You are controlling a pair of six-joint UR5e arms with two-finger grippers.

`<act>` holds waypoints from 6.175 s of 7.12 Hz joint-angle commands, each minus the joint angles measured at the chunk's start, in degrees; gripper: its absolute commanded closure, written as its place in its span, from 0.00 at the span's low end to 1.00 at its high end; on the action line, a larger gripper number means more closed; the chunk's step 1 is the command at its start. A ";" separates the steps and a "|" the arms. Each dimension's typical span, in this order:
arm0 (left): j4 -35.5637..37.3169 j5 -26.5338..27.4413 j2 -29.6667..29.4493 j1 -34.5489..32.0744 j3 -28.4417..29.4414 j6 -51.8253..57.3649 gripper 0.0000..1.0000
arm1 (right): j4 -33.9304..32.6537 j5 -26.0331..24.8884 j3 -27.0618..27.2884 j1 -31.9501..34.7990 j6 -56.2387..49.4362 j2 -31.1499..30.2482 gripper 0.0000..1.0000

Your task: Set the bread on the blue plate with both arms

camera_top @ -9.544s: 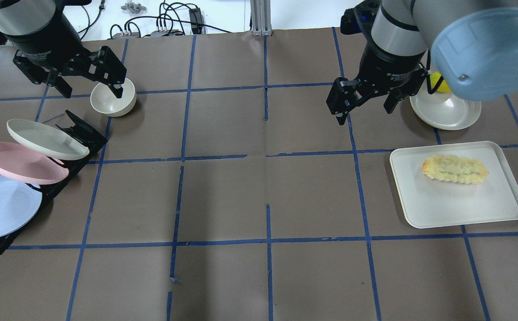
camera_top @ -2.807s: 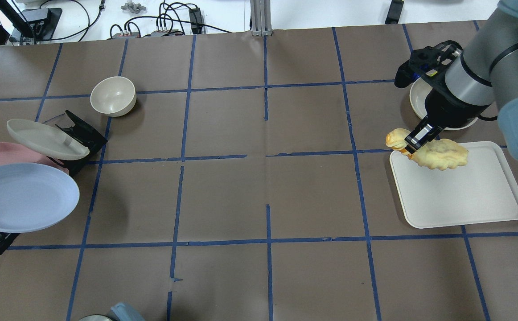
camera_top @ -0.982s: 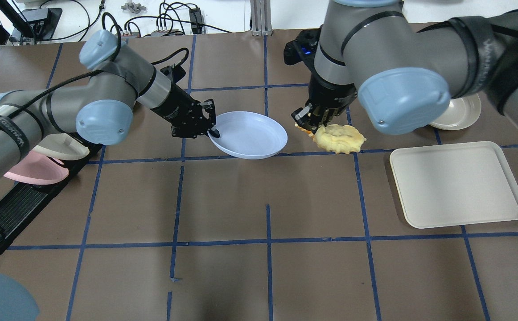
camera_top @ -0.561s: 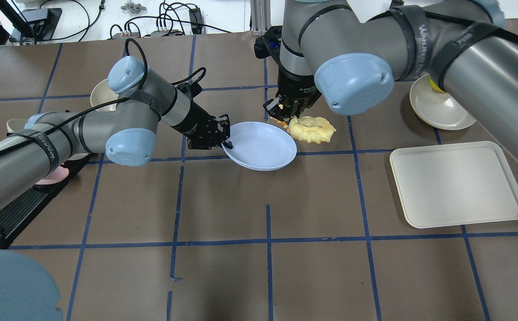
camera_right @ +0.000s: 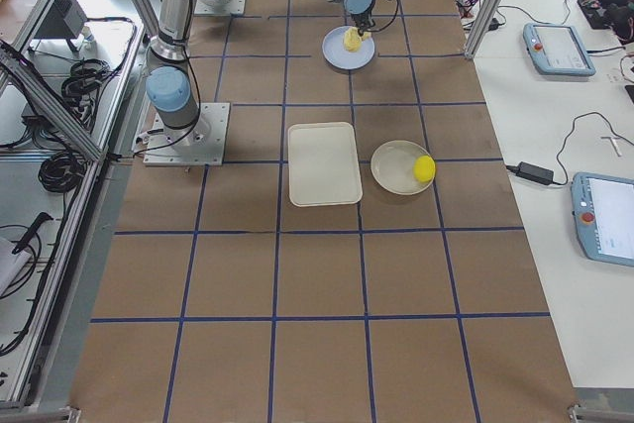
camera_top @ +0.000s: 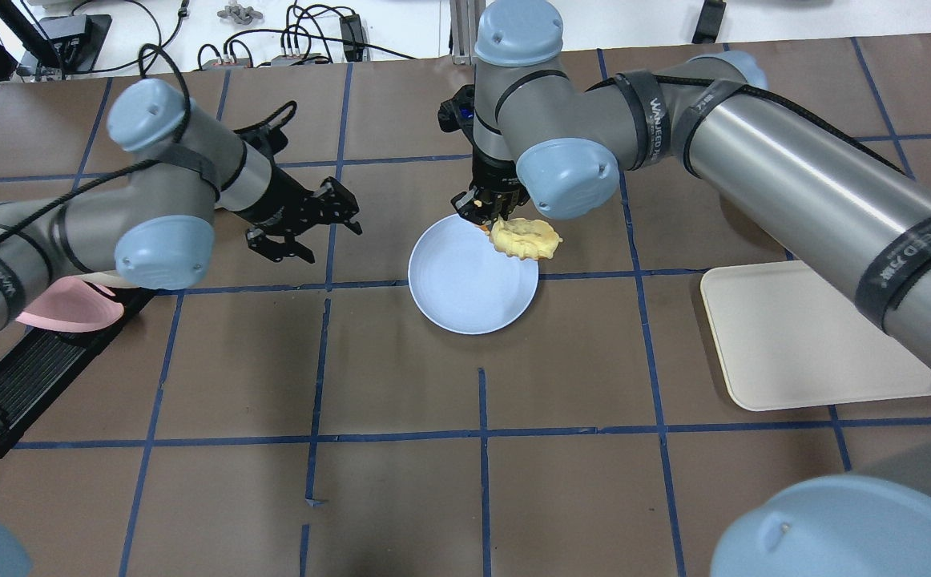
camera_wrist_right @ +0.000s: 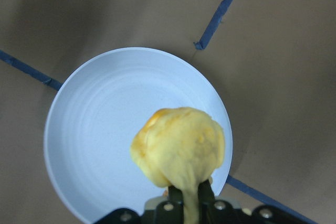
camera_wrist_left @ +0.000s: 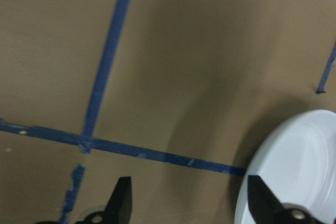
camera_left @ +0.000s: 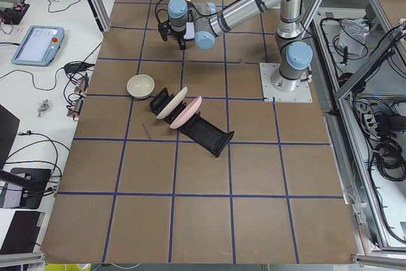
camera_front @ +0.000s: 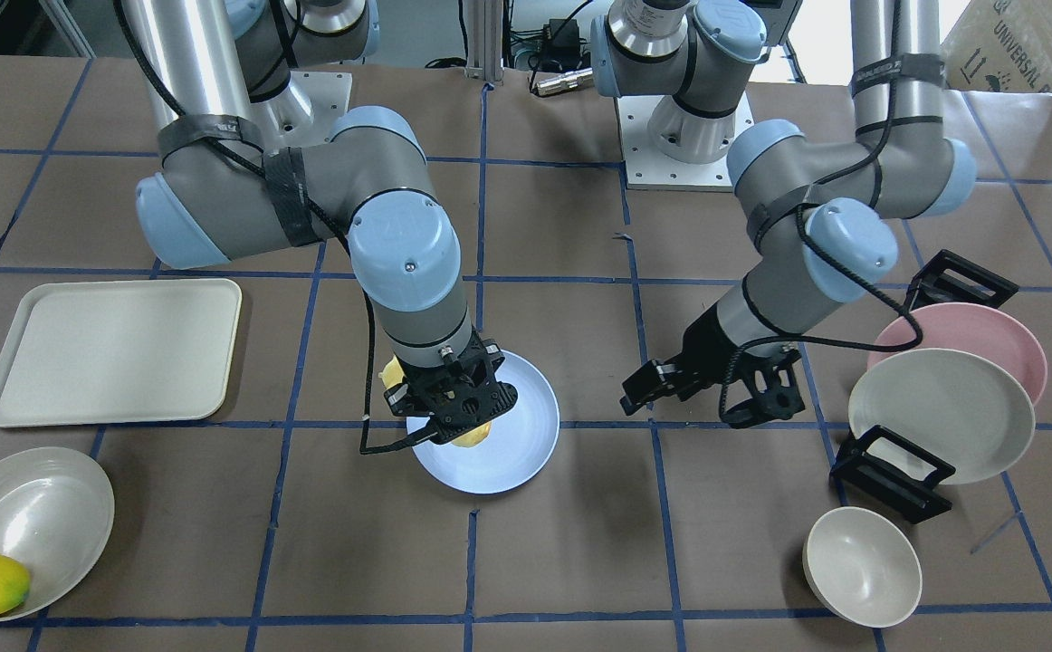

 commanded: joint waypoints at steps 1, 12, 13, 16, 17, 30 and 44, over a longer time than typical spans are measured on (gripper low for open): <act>-16.52 11.99 7.34 2.92 6.07 7.97 0.01 | -3.03 0.53 -0.45 2.02 3.86 1.73 0.58; -36.51 19.63 17.64 -0.62 18.94 12.23 0.00 | 10.14 -3.08 13.79 -19.12 -18.45 -25.35 0.01; -36.63 19.45 18.53 -0.68 17.20 12.32 0.00 | 12.56 -3.08 14.57 -20.98 -18.38 -28.02 0.01; -34.53 19.79 20.03 -0.68 13.75 13.80 0.00 | 11.36 -2.02 17.20 -20.74 -16.36 -28.05 0.01; -32.09 19.36 19.16 -0.68 13.84 12.85 0.00 | 11.35 -2.98 17.04 -20.74 -16.27 -27.88 0.00; -30.39 19.97 18.54 -3.49 13.66 13.90 0.00 | 17.77 -3.00 10.44 -18.98 -9.06 -29.55 0.00; -32.24 18.13 15.02 -3.58 18.15 13.28 0.00 | 17.33 -2.99 9.56 -16.36 -9.15 -29.28 0.00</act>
